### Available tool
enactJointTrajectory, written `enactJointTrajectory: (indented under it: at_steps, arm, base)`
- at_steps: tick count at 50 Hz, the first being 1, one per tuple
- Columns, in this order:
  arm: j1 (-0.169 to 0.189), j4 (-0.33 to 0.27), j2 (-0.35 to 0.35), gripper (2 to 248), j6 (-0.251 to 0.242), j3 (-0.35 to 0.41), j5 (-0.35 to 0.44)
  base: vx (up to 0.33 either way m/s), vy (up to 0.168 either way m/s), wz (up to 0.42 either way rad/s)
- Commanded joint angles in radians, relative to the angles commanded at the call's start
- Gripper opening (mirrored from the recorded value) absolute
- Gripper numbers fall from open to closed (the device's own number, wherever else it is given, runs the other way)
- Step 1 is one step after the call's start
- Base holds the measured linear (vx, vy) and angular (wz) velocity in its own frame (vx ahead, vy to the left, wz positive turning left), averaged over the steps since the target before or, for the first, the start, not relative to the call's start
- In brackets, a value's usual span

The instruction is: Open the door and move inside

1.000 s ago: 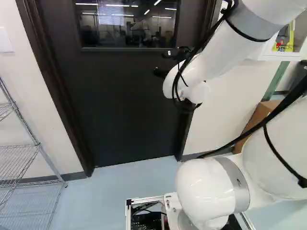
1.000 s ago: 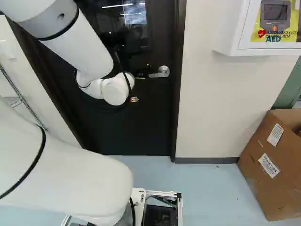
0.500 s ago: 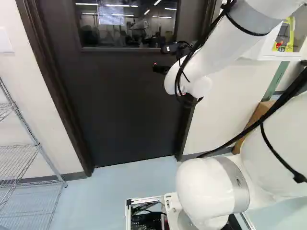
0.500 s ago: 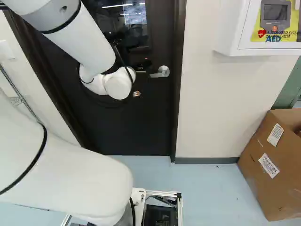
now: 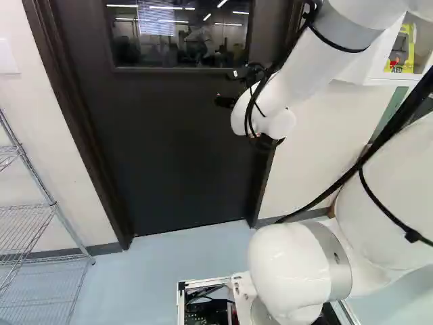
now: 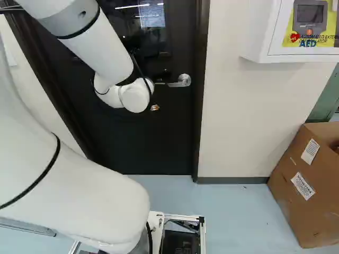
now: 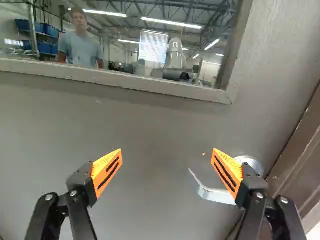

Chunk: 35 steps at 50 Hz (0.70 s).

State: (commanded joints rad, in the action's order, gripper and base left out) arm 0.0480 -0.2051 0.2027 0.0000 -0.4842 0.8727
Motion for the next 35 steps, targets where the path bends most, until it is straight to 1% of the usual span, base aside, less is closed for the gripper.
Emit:
enactJointTrajectory:
  at_steps: [35]
  arm:
    - [-0.001,0.0,-0.09,247,0.0,-0.003,0.0]
  base:
    - [0.0,0.0,0.0]
